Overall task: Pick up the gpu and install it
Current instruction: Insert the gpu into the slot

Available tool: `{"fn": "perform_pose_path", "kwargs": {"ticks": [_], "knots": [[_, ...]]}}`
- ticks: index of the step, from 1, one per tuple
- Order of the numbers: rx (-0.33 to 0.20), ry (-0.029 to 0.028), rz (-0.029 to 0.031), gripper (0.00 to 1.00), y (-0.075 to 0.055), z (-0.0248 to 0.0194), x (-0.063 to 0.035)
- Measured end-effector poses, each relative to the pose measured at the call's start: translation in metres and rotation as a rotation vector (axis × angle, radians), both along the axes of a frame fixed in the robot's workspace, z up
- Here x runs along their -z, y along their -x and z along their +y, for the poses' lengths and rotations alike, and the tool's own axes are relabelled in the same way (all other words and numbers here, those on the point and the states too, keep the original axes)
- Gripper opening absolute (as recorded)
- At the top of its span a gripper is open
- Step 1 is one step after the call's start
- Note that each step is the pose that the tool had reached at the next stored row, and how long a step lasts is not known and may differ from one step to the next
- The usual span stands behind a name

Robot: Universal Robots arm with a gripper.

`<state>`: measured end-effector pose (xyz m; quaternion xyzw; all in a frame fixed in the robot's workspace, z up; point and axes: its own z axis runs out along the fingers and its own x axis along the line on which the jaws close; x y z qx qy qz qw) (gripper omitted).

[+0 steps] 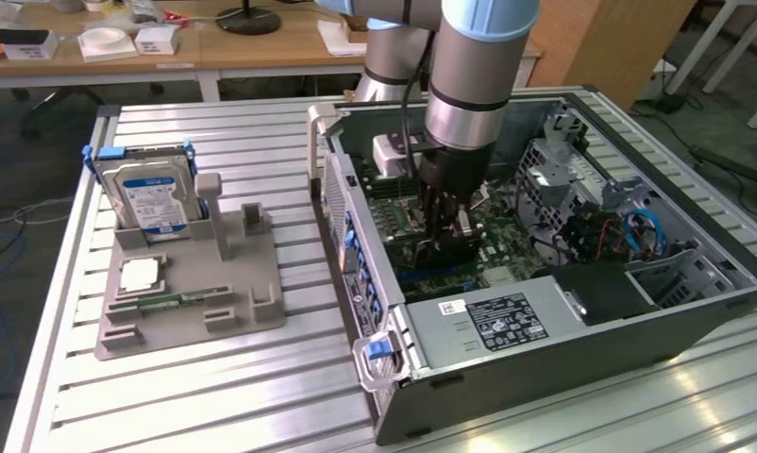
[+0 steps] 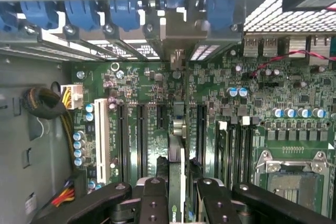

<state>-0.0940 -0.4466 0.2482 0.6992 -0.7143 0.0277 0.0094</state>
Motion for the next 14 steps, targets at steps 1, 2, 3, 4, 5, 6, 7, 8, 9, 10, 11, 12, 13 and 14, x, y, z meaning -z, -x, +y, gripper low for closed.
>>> {"fn": "perform_pose_path", "kwargs": {"ticks": [1, 2, 3, 4, 5, 6, 7, 8, 9, 10, 11, 12, 13, 14], "knots": [[0.0, 0.0001, 0.0, 0.26, 0.0, 0.0, 0.0003], [0.0, 0.0001, 0.0001, 0.26, 0.0, 0.0, 0.0003], [0.0, 0.0001, 0.0001, 0.26, 0.0, -0.0001, 0.0004], [0.0, -0.0001, 0.0, 0.26, 0.0, 0.0, 0.0006], [0.0, -0.0004, -0.0001, 0.26, 0.0, 0.0, 0.001], [0.0, -0.0006, -0.0003, 0.26, 0.0, 0.0, 0.0013], [0.0, -0.0005, -0.0002, 0.26, 0.0, 0.0, 0.0013], [0.0, -0.0004, -0.0001, 0.26, 0.0, 0.0, 0.0012], [0.0, -0.0004, -0.0001, 0.26, 0.0, 0.0, 0.0012], [0.0, -0.0003, -0.0001, 0.26, 0.0, 0.0, 0.0012], [0.0, -0.0003, -0.0001, 0.26, 0.0, 0.0, 0.0012], [0.0, -0.0003, -0.0001, 0.26, 0.0001, 0.0, 0.0012], [0.0, -0.0003, -0.0001, 0.26, 0.0001, 0.0, 0.0012], [0.0, -0.0003, -0.0002, 0.26, 0.0001, 0.0, 0.0012]]}}
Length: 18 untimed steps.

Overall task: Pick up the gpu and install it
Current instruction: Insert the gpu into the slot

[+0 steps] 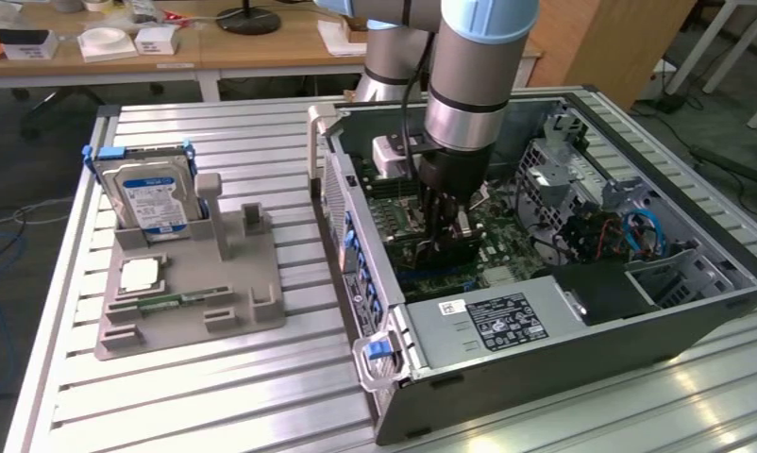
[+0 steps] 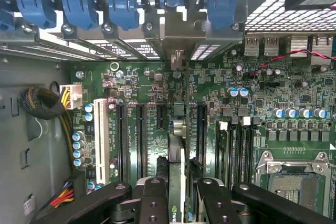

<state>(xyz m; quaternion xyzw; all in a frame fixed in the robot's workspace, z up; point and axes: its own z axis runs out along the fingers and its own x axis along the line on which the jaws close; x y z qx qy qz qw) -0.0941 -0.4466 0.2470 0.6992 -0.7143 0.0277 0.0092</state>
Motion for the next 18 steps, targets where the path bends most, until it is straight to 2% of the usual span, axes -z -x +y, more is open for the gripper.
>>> {"fn": "perform_pose_path", "kwargs": {"ticks": [18], "knots": [[0.0, 0.0, 0.0, 0.26, 0.0011, 0.0, 0.0036]]}}
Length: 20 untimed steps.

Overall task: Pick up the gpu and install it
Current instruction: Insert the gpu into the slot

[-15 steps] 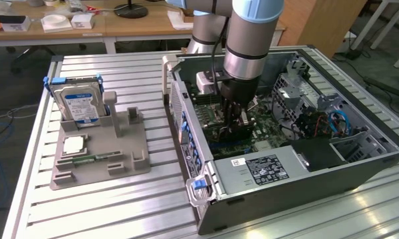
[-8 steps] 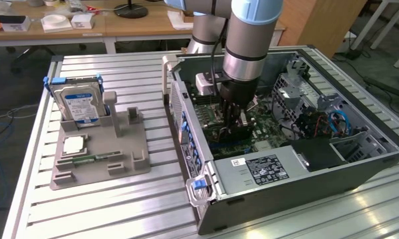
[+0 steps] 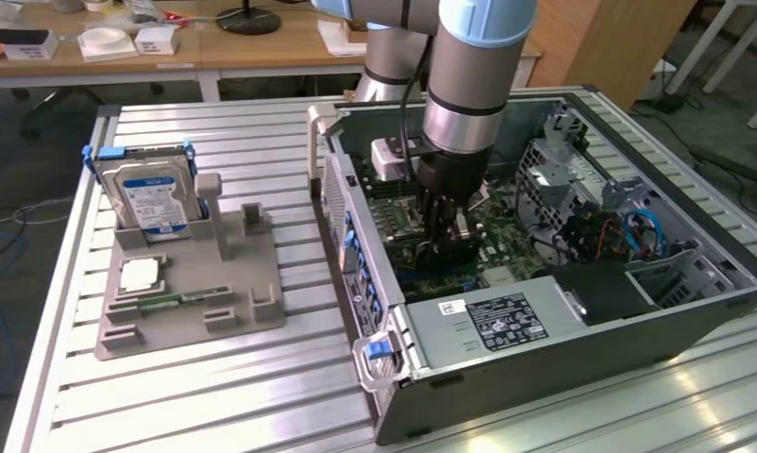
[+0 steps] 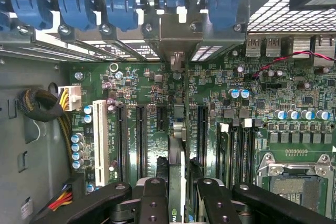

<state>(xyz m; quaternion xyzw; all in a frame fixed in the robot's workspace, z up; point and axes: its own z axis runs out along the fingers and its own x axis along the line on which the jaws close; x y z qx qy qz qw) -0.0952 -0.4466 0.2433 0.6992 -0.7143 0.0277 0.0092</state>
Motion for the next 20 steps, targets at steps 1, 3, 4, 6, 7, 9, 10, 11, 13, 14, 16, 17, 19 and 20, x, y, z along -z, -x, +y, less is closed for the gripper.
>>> {"fn": "perform_pose_path", "kwargs": {"ticks": [1, 3, 4, 6, 7, 9, 10, 11, 13, 14, 16, 17, 19, 20], "knots": [[0.0, 0.0, 0.0, 0.26, 0.0, 0.0, 0.0], [0.0, 0.0, 0.0, 0.26, 0.0, 0.0, 0.0], [0.0, 0.0001, 0.0001, 0.26, 0.0001, 0.0, 0.0], [0.0, 0.0007, 0.0002, 0.26, 0.0008, -0.0001, 0.0013], [0.0, 0.0004, 0.0003, 0.26, 0.0011, 0.0, 0.0025], [0.0, 0.0001, 0.0002, 0.26, 0.0011, 0.0, 0.0029], [0.0, 0.0, 0.0001, 0.26, 0.0011, 0.0, 0.0029], [0.0, 0.0001, 0.0001, 0.26, 0.0011, 0.0, 0.0029], [0.0, 0.0001, 0.0, 0.26, 0.0011, 0.0, 0.0029], [0.0, 0.0, 0.0, 0.26, 0.0011, 0.0, 0.003], [0.0, 0.0, 0.0, 0.26, 0.0011, 0.0, 0.003], [0.0, 0.0, 0.0, 0.26, 0.0011, 0.0, 0.0029], [0.0, -0.0002, 0.0001, 0.26, 0.0011, 0.0, 0.003], [0.0, -0.0019, -0.0003, 0.26, 0.0012, 0.0001, 0.0035]]}}
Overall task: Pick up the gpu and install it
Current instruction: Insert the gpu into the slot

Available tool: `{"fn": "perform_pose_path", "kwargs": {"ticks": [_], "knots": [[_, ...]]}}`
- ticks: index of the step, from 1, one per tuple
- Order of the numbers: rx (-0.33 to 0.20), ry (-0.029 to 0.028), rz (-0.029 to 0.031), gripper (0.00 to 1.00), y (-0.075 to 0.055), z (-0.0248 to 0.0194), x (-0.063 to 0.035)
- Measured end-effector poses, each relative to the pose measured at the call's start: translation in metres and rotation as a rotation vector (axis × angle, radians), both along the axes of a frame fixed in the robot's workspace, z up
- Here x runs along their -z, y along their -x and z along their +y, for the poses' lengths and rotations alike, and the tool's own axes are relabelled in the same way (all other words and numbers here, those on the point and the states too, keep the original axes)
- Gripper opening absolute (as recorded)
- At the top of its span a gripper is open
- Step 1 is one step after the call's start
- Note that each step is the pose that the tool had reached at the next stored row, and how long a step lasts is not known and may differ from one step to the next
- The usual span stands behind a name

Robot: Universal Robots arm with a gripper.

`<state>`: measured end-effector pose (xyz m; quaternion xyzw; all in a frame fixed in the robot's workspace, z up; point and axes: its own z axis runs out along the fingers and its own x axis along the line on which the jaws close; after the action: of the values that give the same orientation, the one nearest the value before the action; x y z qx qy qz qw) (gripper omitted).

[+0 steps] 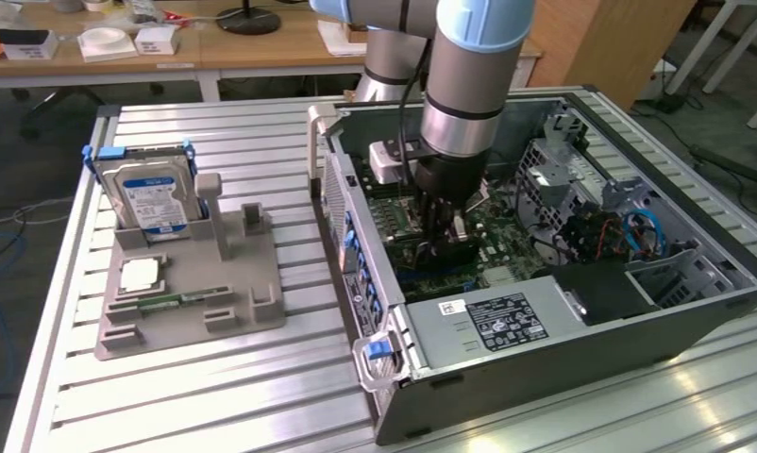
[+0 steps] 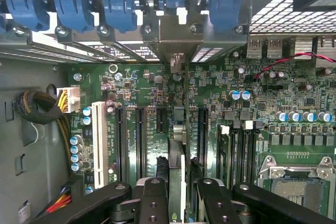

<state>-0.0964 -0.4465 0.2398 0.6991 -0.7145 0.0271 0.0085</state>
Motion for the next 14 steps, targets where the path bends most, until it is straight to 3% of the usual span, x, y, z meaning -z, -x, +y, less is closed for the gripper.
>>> {"fn": "perform_pose_path", "kwargs": {"ticks": [2, 3, 14], "knots": [[0.0, 0.0007, 0.0001, 0.27, 0.0, 0.0, -0.0003], [0.0, 0.0009, 0.0002, 0.33, 0.0, -0.0001, -0.0006], [-0.001, 0.0003, -0.0017, 0.33, -0.0001, -0.0001, -0.0077]]}}
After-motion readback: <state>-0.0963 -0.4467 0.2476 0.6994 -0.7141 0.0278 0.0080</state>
